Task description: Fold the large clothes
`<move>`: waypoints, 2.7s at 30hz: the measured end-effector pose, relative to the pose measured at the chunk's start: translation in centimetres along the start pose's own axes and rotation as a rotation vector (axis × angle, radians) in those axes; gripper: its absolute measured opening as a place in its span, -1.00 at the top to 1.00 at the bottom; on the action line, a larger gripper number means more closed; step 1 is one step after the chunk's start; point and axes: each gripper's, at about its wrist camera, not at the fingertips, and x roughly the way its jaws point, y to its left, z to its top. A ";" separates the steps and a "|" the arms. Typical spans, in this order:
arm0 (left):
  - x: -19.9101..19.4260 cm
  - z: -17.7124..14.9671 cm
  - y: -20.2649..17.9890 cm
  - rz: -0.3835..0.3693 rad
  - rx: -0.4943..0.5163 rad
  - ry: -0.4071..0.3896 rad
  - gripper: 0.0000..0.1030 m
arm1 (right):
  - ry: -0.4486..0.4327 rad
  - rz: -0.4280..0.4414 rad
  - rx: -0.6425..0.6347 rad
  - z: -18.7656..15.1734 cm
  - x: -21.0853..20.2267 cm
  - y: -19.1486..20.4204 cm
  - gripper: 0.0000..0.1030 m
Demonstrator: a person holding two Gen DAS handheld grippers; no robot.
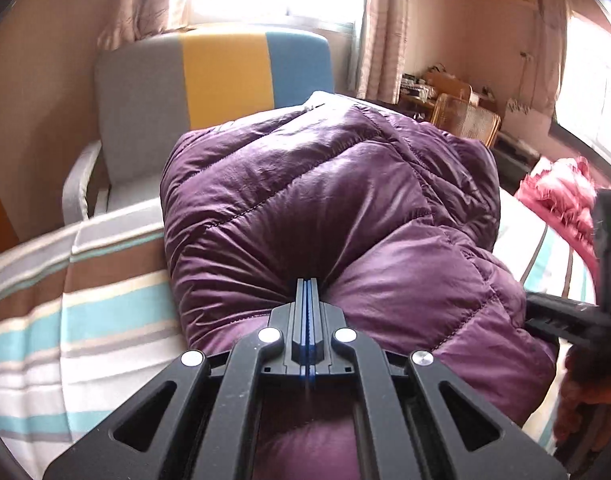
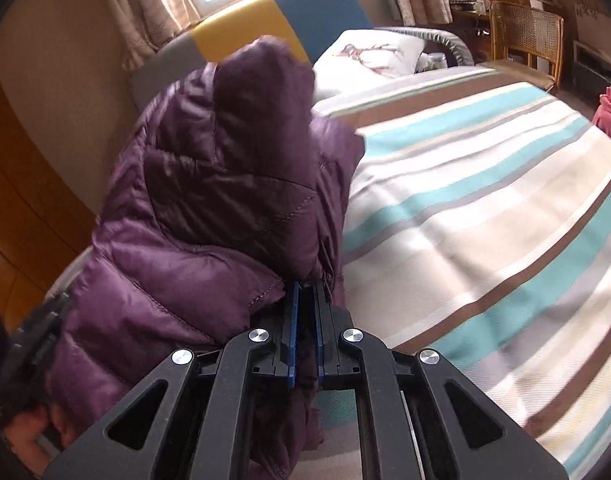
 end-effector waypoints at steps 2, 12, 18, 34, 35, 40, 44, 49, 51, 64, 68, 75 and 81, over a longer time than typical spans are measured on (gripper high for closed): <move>-0.1 0.2 0.1 0.000 0.000 0.003 1.00 | -0.080 -0.008 -0.009 1.0 -2.4 0.3 0.89; 1.0 0.9 -0.3 0.021 0.013 0.021 1.00 | 0.011 -0.098 -0.170 5.6 1.6 6.2 0.89; 2.0 1.2 -0.3 -0.008 -0.001 0.034 1.00 | 0.097 -0.110 -0.127 4.8 7.5 4.2 0.92; 5.6 4.0 3.9 -0.067 -0.165 0.151 0.90 | 0.061 -0.037 -0.100 3.9 6.4 2.8 0.92; 6.3 3.9 4.3 -0.079 -0.187 0.165 0.90 | 0.065 -0.044 -0.104 4.1 6.7 2.8 0.92; 7.8 2.9 5.1 -0.104 -0.201 0.179 0.90 | 0.056 -0.052 -0.117 4.1 7.4 2.8 0.92; 7.2 2.7 4.3 -0.069 -0.157 0.158 0.90 | 0.062 -0.043 -0.127 4.2 6.7 2.8 0.92; 4.7 2.2 4.1 -0.053 -0.151 0.121 0.91 | 0.055 -0.011 -0.100 4.3 4.8 2.6 0.91; 3.6 1.9 4.3 -0.072 -0.168 0.106 0.91 | 0.041 0.005 -0.092 4.0 3.4 2.5 0.91; 3.6 0.3 3.2 -0.075 -0.123 0.138 0.89 | 0.094 -0.084 -0.132 2.4 4.6 2.6 0.77; 3.5 0.3 3.2 -0.072 -0.137 0.138 0.90 | 0.104 -0.091 -0.153 2.9 4.9 2.7 0.77; 1.0 0.2 5.1 -0.128 -0.238 0.073 0.02 | 0.013 0.009 -0.086 2.9 -0.2 1.7 -0.10; -0.2 0.4 6.8 -0.078 -0.275 0.044 -0.74 | 0.014 -0.006 -0.152 2.7 -1.8 2.2 -0.61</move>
